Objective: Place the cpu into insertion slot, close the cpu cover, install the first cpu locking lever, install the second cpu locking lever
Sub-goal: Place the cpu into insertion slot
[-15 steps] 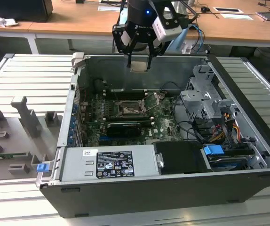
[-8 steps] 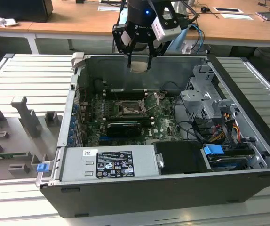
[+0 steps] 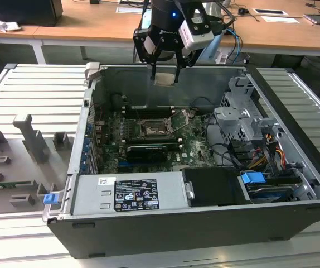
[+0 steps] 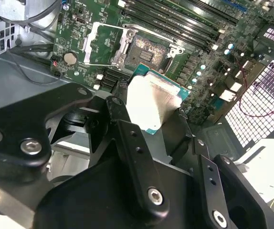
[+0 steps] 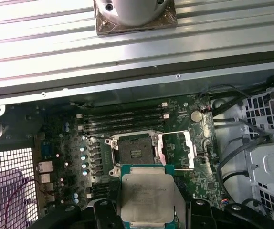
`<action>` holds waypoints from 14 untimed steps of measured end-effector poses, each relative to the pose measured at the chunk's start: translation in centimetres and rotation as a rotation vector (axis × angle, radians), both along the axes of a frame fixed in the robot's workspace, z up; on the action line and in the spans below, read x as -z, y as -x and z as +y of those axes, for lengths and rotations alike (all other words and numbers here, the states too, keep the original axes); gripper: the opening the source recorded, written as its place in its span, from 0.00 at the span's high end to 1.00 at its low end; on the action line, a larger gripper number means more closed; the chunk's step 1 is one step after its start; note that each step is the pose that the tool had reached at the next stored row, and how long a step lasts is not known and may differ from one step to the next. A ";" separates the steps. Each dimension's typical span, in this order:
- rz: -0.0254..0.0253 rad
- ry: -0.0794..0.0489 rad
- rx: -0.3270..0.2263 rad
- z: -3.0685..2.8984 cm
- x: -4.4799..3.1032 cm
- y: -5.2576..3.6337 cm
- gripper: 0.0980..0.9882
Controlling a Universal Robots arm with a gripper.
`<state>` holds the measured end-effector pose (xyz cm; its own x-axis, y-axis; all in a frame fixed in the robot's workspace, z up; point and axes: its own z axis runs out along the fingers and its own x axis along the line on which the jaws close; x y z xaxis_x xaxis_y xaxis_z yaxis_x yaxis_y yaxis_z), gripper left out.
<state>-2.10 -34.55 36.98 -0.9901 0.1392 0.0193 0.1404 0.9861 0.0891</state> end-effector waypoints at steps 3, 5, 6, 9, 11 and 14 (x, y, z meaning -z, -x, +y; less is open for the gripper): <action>0.0000 0.000 0.007 0.00 0.01 0.00 0.52; -0.0001 0.000 0.012 0.00 0.01 0.00 0.52; -0.0001 0.000 0.016 0.00 0.01 0.00 0.52; 0.0000 0.000 0.025 0.00 0.02 0.00 0.52; 0.0000 0.000 0.031 0.00 0.02 0.00 0.52; 0.0000 0.000 0.042 0.00 0.02 0.00 0.52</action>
